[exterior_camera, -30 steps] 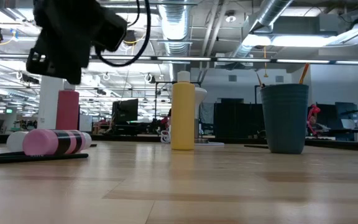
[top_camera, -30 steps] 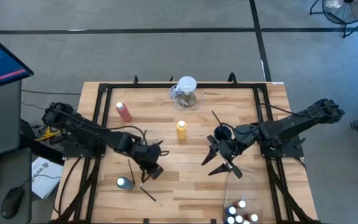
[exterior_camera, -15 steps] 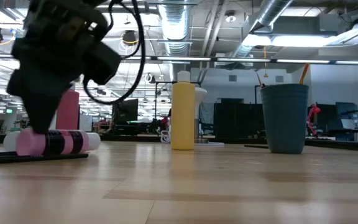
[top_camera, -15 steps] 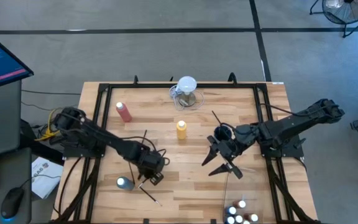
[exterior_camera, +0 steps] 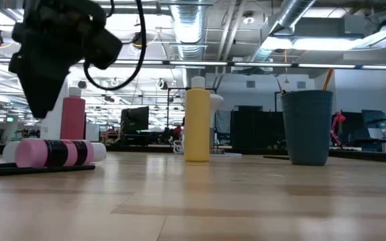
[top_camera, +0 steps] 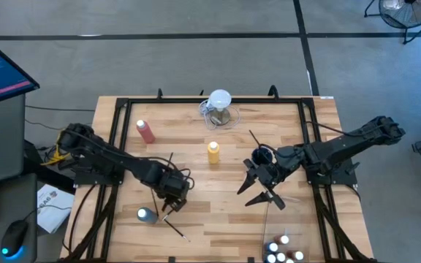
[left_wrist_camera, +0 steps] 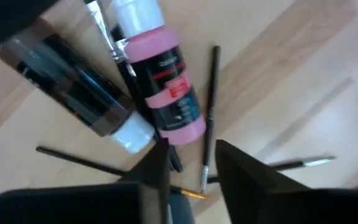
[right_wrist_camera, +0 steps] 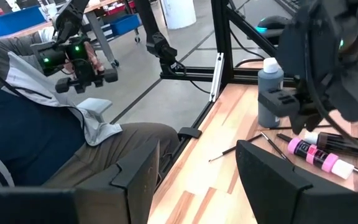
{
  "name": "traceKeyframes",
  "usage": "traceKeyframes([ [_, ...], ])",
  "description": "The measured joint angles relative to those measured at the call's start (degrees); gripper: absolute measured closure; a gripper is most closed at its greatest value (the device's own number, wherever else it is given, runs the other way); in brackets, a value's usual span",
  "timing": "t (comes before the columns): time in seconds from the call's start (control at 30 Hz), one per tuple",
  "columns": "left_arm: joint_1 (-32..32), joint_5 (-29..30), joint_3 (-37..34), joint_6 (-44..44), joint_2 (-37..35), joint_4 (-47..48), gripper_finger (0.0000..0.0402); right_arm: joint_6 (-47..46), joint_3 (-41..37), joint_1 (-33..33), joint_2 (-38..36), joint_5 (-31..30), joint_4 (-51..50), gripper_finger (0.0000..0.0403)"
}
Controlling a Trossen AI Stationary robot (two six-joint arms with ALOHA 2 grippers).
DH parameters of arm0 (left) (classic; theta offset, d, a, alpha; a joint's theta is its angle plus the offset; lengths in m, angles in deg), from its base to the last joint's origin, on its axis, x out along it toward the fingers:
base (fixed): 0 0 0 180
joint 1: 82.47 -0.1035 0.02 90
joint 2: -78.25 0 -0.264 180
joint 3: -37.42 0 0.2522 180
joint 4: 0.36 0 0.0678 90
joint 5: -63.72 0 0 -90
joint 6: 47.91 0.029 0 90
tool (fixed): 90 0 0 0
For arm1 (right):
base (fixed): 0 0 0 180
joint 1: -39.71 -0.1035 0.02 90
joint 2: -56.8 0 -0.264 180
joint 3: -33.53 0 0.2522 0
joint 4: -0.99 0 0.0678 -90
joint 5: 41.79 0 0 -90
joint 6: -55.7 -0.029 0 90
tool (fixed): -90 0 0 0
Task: Pick & Place Paint Supplies
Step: Put the small pink paint bottle into the transparent bin
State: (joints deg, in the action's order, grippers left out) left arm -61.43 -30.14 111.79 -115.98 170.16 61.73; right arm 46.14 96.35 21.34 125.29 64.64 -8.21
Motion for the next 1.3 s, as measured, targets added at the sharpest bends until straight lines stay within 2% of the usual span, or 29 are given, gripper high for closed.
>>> traceKeyframes([
  [0.23,0.0,2.8,-0.4,0.0,0.1,-0.5,0.0202,0.0,0.0,0.0,0.0,0.0,0.2,0.0198],
  [0.4,0.0,4.7,-0.4,-0.8,0.1,-0.9,0.016,0.0,0.0,0.0,0.0,0.0,0.2,0.0198],
  [0.67,2.7,5.6,-0.4,-2.5,4.3,-4.4,0.0173,0.0,0.0,0.0,0.1,0.0,0.0,0.0198],
  [1.07,2.3,5.6,-0.4,-2.3,6.3,-4.4,0.0185,0.0,0.0,0.0,0.1,0.0,0.1,0.0198],
  [1.3,2.3,4.5,-3.0,-2.3,8.4,-5.9,0.0186,0.0,0.0,0.0,0.1,0.0,-0.3,0.0198],
])
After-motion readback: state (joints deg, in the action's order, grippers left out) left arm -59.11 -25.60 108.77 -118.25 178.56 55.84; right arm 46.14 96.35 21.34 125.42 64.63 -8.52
